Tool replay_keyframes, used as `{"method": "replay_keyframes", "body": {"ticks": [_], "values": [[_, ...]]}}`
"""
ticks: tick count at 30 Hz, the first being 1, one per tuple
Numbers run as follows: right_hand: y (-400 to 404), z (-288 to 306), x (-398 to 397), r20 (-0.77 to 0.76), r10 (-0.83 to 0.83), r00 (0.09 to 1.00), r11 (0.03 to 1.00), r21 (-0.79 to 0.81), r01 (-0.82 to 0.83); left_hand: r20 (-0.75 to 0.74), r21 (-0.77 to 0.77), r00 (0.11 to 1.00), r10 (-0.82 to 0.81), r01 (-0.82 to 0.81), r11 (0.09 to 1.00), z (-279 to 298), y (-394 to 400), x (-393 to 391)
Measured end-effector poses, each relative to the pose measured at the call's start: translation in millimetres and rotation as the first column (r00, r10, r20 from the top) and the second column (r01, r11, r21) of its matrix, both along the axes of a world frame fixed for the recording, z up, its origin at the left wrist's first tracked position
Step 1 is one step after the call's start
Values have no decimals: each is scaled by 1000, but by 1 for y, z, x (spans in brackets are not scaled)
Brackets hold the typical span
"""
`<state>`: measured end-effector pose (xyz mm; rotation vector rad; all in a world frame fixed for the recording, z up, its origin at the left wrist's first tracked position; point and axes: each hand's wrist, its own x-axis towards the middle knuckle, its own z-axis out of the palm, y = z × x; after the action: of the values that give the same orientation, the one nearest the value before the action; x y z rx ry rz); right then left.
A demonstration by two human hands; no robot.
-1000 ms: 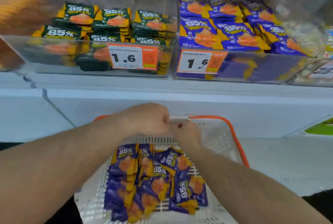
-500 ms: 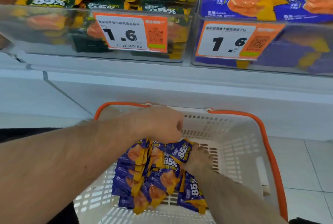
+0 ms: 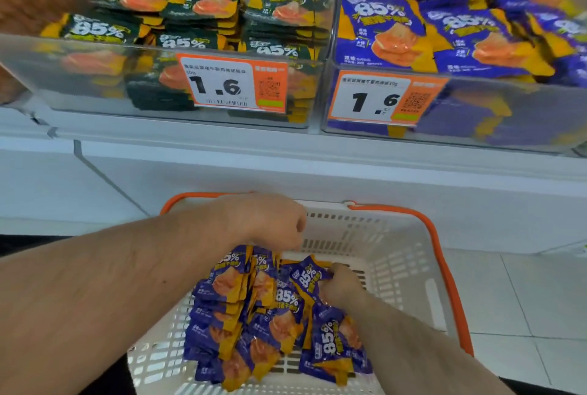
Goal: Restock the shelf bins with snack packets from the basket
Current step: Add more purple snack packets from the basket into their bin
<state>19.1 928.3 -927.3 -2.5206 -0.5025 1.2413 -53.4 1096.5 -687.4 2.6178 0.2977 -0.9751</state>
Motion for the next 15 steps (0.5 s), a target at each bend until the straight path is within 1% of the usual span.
{"method": "replay_keyframes", "body": {"ticks": [4,7,9,12,15], "values": [[2,61,8,-18,35,999,997,70,-34,64,5,998,-30,30,1000,14,-1,1],[4,104,15,-127,-8,992,983,180,31,93,21,995,-46,44,999,20,8,1],[5,133,21,-147,-6,989,969,243,42,68,49,997,-43,40,998,27,13,-3],[6,178,24,-206,0,979,927,367,77,58,51,998,19,-22,998,40,22,-11],[7,224,20,-243,-4,970,860,494,127,114,-55,983,144,-138,989,51,29,-16]]}}
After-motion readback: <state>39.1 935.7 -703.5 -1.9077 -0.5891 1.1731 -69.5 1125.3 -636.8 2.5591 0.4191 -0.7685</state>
